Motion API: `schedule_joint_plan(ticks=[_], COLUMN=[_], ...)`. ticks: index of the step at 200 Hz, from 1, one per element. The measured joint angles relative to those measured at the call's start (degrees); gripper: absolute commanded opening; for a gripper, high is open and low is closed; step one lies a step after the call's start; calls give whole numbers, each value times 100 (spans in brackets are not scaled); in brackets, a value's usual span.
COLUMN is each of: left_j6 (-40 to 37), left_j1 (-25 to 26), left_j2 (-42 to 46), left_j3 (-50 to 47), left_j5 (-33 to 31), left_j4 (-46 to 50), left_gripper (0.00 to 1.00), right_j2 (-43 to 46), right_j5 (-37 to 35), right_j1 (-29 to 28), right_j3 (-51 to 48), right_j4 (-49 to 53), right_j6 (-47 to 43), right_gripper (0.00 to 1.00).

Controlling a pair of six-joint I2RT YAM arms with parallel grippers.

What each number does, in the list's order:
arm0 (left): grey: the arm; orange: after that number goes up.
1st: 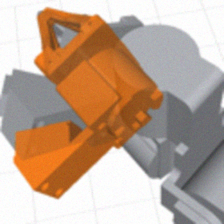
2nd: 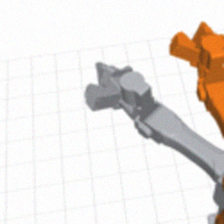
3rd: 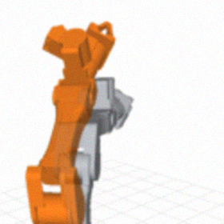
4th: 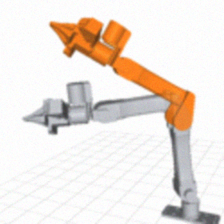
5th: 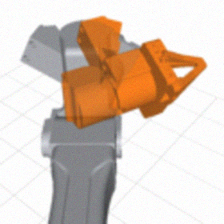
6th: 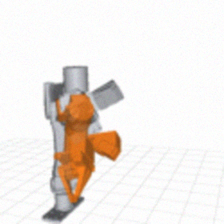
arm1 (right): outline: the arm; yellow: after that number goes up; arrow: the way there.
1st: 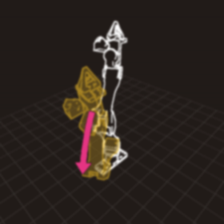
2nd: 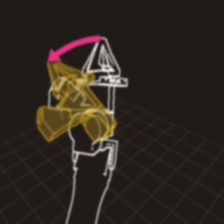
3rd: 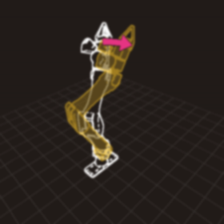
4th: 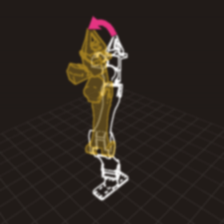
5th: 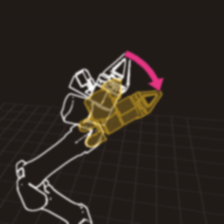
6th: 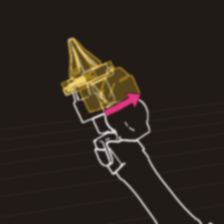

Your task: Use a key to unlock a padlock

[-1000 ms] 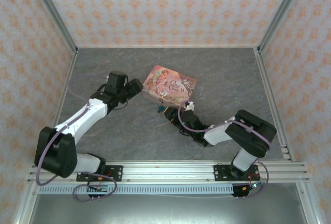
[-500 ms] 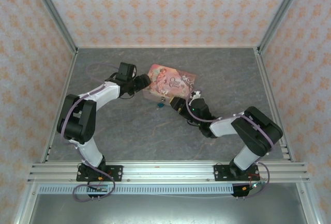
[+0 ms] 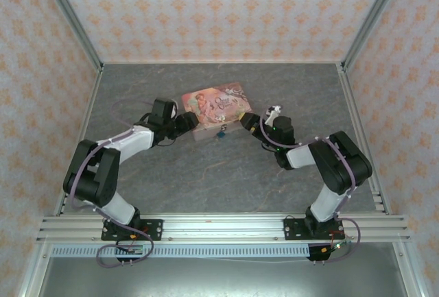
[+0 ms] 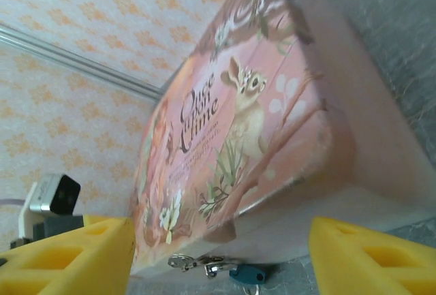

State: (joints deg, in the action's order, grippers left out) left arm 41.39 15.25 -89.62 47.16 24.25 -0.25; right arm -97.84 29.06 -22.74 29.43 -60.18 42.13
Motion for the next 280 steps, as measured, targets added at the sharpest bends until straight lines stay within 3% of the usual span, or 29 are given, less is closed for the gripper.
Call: schedule_joint_plan(ticks=[57,92,173,280], left_j6=[254,275,363,363], left_j1=[280,332,352,352], left_j2=[433,485,564,564], left_j3=[-417,-439,-522,-522], left_j5=[-149,-269,-369,-369], left_j4=[-44,0,-9,-7], left_gripper=[72,72,72,72], right_j2=[501,535,-933,-1550], right_j5=[396,501,542,549], right_j1=[-42,-509,-852,-938], right_j3=[-994,-957,-164,164], right_j4=[-634,-636,-1467,-1637], right_j6=[-378,-612,-507,-426], right_gripper=[77,77,74,75])
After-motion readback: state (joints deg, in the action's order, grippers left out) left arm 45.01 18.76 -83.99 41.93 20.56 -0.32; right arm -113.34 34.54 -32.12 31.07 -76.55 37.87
